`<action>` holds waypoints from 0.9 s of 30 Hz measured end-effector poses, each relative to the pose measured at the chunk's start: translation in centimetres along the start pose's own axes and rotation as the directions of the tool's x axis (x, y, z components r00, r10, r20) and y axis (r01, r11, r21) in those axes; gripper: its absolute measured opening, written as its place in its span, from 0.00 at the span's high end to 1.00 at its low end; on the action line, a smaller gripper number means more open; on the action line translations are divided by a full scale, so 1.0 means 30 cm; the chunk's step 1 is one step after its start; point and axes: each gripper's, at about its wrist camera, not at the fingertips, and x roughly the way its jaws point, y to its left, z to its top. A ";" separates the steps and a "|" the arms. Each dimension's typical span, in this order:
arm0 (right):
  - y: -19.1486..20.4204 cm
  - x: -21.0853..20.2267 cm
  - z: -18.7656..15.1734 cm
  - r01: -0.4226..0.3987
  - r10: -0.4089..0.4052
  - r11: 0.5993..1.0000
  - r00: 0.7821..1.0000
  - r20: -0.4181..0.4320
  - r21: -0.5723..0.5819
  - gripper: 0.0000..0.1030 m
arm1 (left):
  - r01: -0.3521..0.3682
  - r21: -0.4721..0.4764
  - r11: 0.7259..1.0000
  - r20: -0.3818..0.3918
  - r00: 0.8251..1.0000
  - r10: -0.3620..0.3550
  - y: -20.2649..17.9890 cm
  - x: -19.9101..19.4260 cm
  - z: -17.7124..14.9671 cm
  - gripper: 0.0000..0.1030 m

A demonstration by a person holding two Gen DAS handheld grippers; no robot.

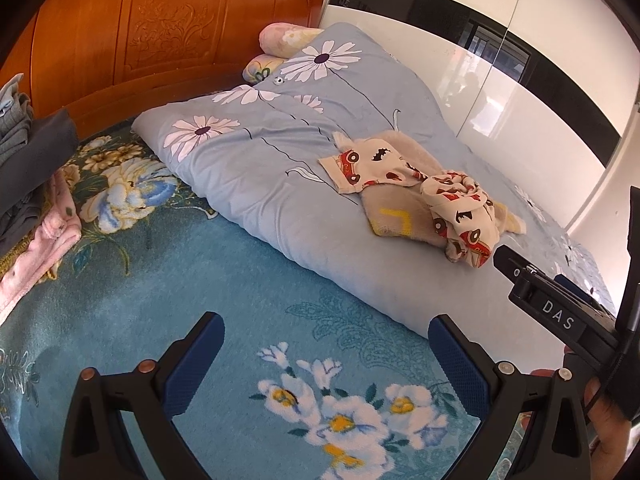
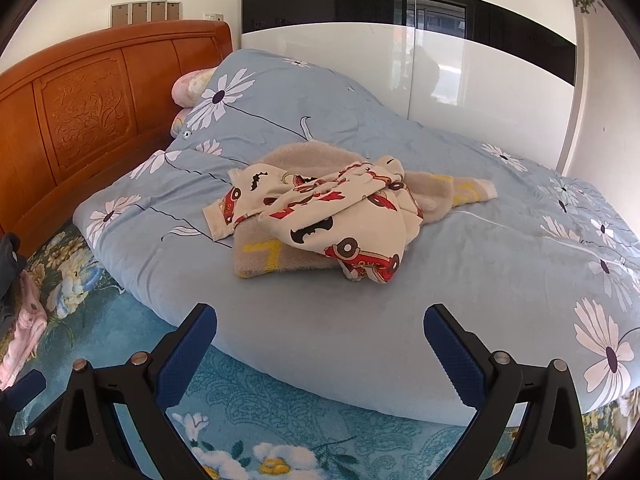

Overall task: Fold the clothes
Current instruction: 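Approach the bunched cream car-print pajamas on the bed with both tools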

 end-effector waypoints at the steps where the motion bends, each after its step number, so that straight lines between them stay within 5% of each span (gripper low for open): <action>1: 0.003 -0.001 0.001 0.000 0.000 1.000 1.000 0.001 -0.005 0.00 | -0.002 0.001 1.000 -0.002 1.000 0.002 0.001 0.000 -0.002 0.00; 27: 0.045 0.084 -0.011 -0.036 0.033 0.999 0.989 -0.142 -0.012 0.00 | -0.007 -0.009 1.000 -0.022 1.000 0.007 0.063 -0.007 -0.037 0.00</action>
